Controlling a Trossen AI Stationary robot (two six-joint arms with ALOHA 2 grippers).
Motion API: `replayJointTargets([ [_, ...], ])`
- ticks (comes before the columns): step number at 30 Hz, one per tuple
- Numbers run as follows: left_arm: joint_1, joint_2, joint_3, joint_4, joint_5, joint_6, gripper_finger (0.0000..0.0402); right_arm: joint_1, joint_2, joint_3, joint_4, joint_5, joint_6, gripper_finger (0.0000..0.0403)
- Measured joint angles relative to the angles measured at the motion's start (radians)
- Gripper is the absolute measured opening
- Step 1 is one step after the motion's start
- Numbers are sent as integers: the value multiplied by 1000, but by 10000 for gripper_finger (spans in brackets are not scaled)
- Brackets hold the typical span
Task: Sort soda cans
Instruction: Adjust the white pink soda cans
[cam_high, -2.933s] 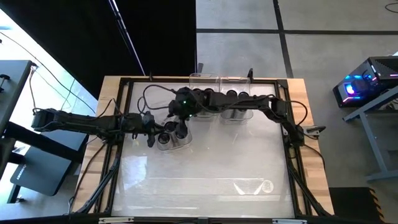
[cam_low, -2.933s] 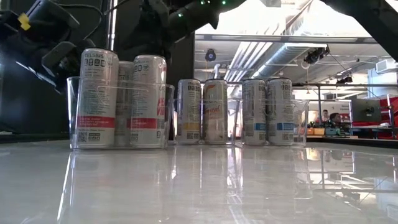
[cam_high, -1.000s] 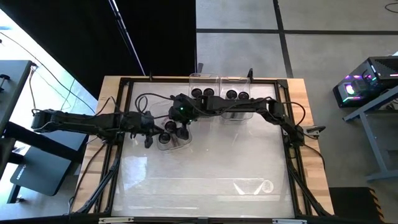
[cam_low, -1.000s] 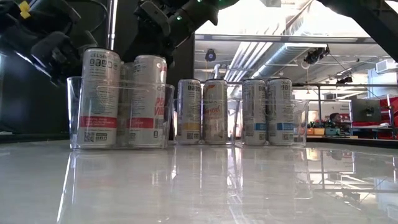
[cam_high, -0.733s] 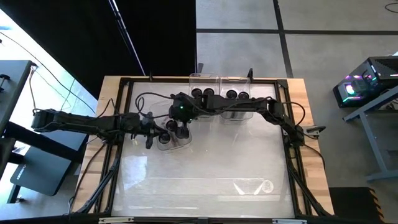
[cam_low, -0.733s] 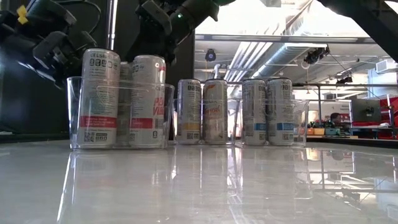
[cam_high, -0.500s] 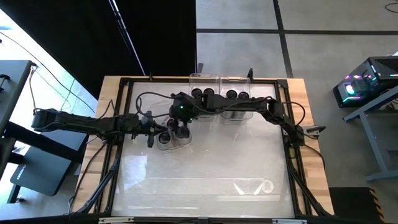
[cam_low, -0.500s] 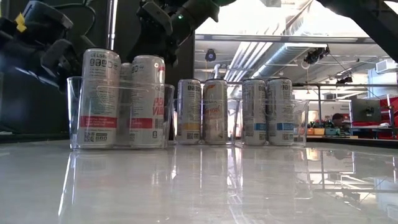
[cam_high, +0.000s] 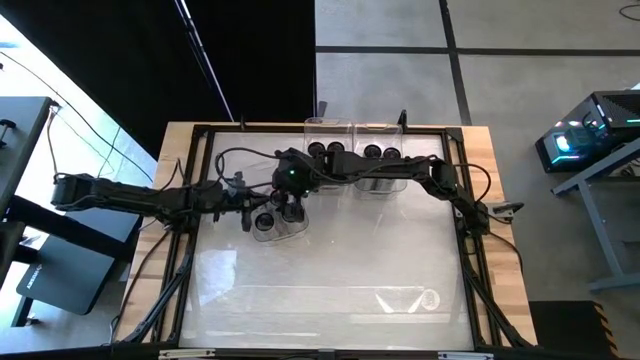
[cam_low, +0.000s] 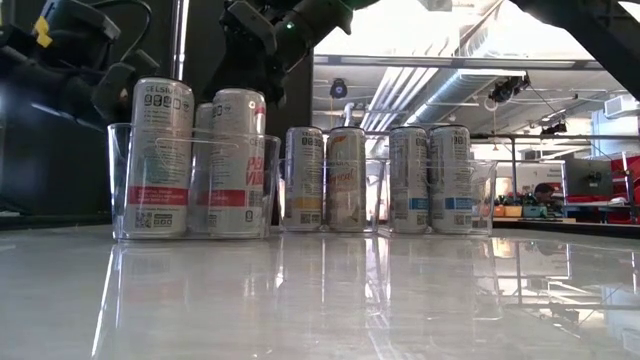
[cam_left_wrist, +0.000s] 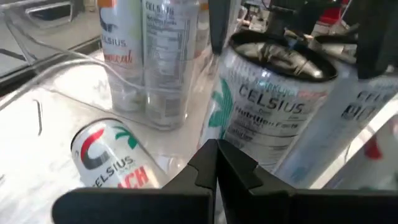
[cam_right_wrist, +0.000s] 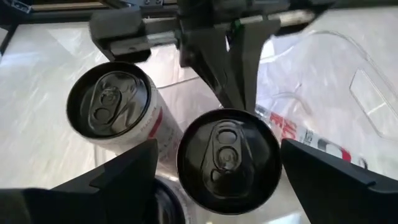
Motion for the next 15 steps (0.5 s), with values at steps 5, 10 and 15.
replayJointTargets([
  [5, -4, -25, 53, -118, 2, -3, 0, -19, -30, 0, -38, -3, 35, 334],
  [10, -4, -28, 62, -257, 104, -36, 0, -31, -51, 0, -58, -11, 57, 334],
  [15, -4, 4, 33, -171, 141, -58, 0, -37, -40, -8, -43, -114, 53, 334],
])
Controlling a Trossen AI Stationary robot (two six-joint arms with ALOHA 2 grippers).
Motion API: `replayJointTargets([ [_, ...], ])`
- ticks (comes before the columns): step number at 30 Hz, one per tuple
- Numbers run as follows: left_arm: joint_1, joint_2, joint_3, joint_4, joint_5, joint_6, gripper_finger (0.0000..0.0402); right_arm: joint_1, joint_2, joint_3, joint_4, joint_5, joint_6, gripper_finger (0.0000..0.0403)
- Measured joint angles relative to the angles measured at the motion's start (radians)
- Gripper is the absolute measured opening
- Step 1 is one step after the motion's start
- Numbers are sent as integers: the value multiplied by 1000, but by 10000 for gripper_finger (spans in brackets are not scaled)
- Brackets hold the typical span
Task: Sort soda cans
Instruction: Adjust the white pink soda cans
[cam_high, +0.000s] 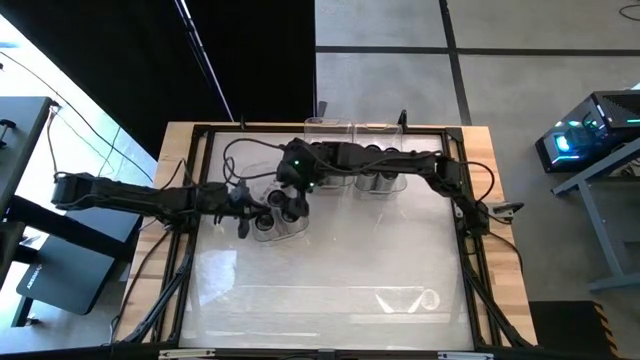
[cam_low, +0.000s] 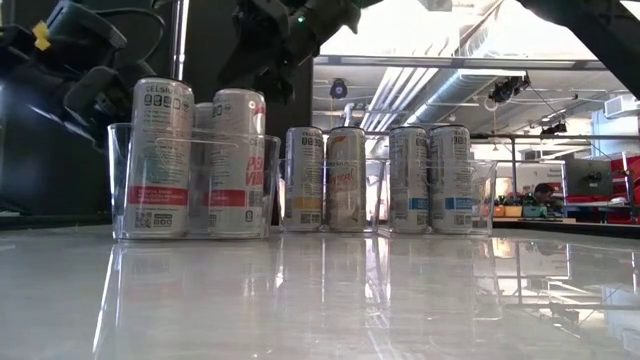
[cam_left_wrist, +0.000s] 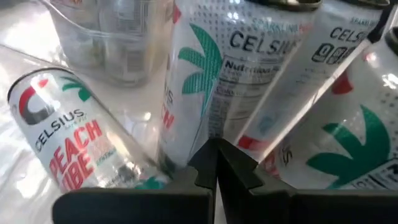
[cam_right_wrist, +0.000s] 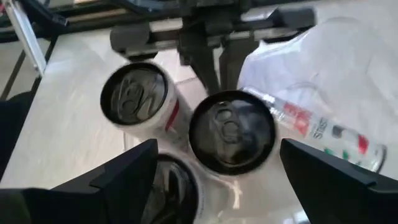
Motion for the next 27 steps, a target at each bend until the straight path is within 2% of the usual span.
replayJointTargets([
  [7, 2, 92, -32, 184, -12, 11, 0, 0, 14, -4, 3, -16, 20, 334],
  [16, 2, 214, -31, 313, -50, 32, 0, -1, 14, -1, 8, -16, 26, 334],
  [22, 3, 156, -27, 272, -55, 0, 0, 0, -3, 8, -7, 69, 49, 334],
  [25, 2, 100, 25, 158, -30, -15, 0, 0, -29, 25, -16, 141, 46, 334],
  [27, 2, 68, 79, 18, -24, -10, 0, 0, -49, 29, -17, 189, 33, 334],
])
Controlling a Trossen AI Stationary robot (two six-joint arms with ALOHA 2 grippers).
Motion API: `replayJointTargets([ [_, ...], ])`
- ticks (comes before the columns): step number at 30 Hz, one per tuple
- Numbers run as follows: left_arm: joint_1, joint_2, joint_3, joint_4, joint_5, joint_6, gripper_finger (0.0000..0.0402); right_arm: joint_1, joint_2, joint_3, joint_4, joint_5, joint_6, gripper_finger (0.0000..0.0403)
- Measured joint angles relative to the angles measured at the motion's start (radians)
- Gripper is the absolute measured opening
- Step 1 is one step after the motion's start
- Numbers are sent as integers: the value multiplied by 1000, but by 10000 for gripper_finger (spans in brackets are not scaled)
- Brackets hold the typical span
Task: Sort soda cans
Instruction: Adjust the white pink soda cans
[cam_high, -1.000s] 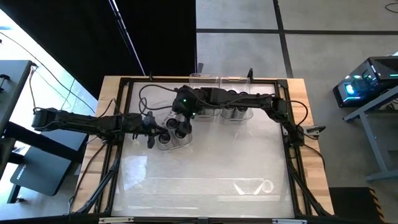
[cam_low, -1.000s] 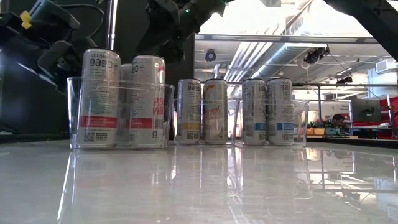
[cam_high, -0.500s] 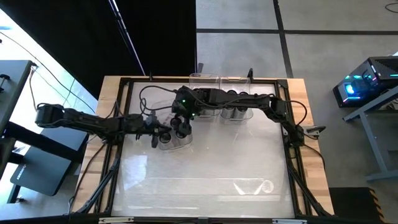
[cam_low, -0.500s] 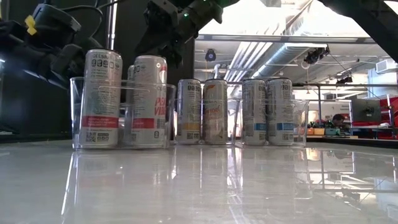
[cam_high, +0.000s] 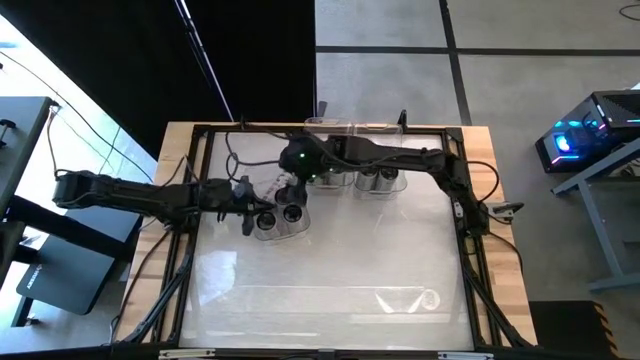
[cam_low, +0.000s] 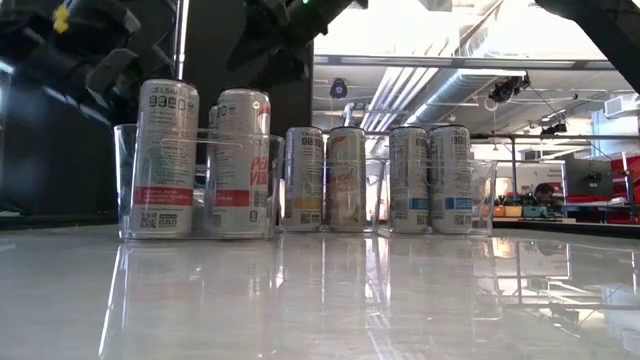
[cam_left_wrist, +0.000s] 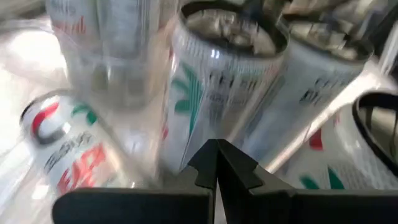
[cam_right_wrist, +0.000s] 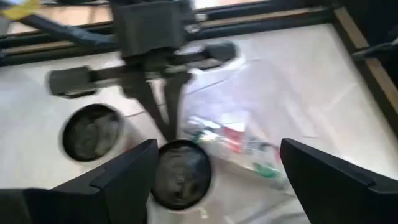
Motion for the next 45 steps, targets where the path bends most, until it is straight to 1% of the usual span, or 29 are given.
replayJointTargets([
  [3, 0, -36, 109, -256, -27, 16, 0, 0, -33, 0, -30, 78, -10, 334],
  [7, 4, -40, 273, -577, -145, 1, 0, 4, -82, -3, -199, 219, -41, 334],
  [9, 12, -28, 347, -659, -195, 1, 2, 16, -112, -36, -260, 291, -74, 334],
  [11, 34, -3, 413, -705, -219, -5, 10, 30, -147, -99, -296, 335, -77, 334],
  [12, 54, 11, 444, -726, -210, -3, 17, 34, -174, -143, -296, 345, -60, 334],
  [15, 116, 80, 536, -799, -119, 9, 51, 41, -282, -328, -255, 365, 16, 334],
  [18, 158, 167, 596, -885, -81, 28, 98, 43, -404, -564, -146, 389, 79, 334],
  [21, 195, 264, 628, -967, -64, 18, 150, 49, -521, -777, 20, 400, 128, 334],
  [25, 224, 375, 638, -995, 36, -56, 221, 49, -653, -989, 245, 405, 121, 334],
  [27, 225, 418, 638, -996, 60, -106, 250, 48, -700, -1065, 331, 405, 94, 334],
  [29, 225, 455, 639, -989, 77, -161, 273, 48, -743, -1123, 415, 404, 62, 334],
  [31, 225, 487, 643, -965, 80, -211, 288, 47, -776, -1167, 482, 397, 35, 334],
  [35, 221, 543, 639, -904, 62, -275, 295, 41, -807, -1227, 570, 346, -10, 334],
  [39, 216, 590, 640, -881, 2, -313, 295, 42, -812, -1265, 658, 312, -29, 334],
  [45, 207, 664, 644, -881, -29, -321, 294, 42, -812, -1288, 670, 228, -20, 334],
])
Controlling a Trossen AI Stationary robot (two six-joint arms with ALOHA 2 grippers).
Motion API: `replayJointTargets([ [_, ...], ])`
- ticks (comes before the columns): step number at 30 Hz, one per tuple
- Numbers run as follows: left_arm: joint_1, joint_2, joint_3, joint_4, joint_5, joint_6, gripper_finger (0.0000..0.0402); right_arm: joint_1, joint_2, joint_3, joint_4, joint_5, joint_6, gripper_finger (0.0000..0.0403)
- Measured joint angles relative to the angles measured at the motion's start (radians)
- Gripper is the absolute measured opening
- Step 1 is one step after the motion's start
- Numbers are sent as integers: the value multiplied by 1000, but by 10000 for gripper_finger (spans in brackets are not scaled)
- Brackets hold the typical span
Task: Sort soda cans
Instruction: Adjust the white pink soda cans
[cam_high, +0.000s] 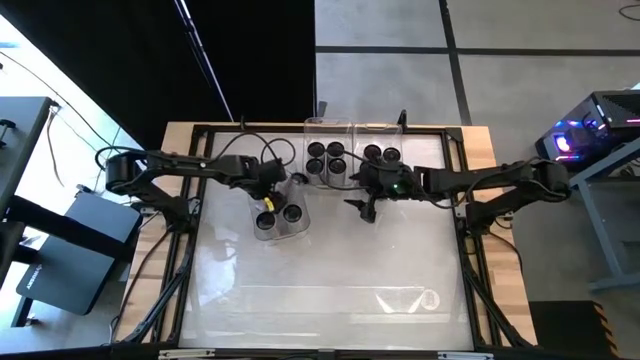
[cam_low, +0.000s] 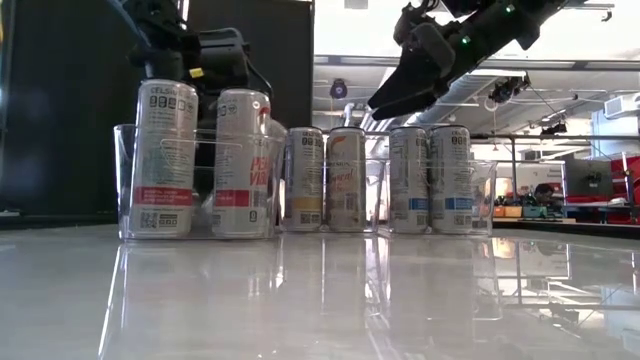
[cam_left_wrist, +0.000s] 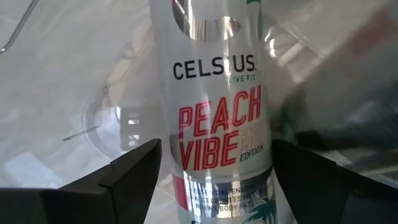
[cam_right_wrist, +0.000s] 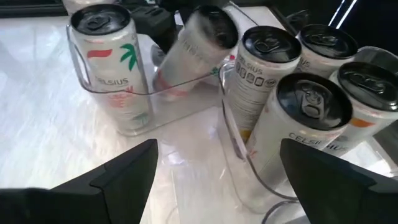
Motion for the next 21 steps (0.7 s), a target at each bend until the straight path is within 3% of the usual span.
replayJointTargets([
  [7, -28, 52, 1, -4, -39, 2, 290, 6, 1, 0, -3, -17, 2, 334],
  [17, -30, 72, 3, 2, -41, 35, 223, 8, 1, 0, 12, -27, 41, 334],
  [21, -30, 72, 3, -2, -46, 42, 221, 8, 1, 0, 32, -42, 64, 334],
])
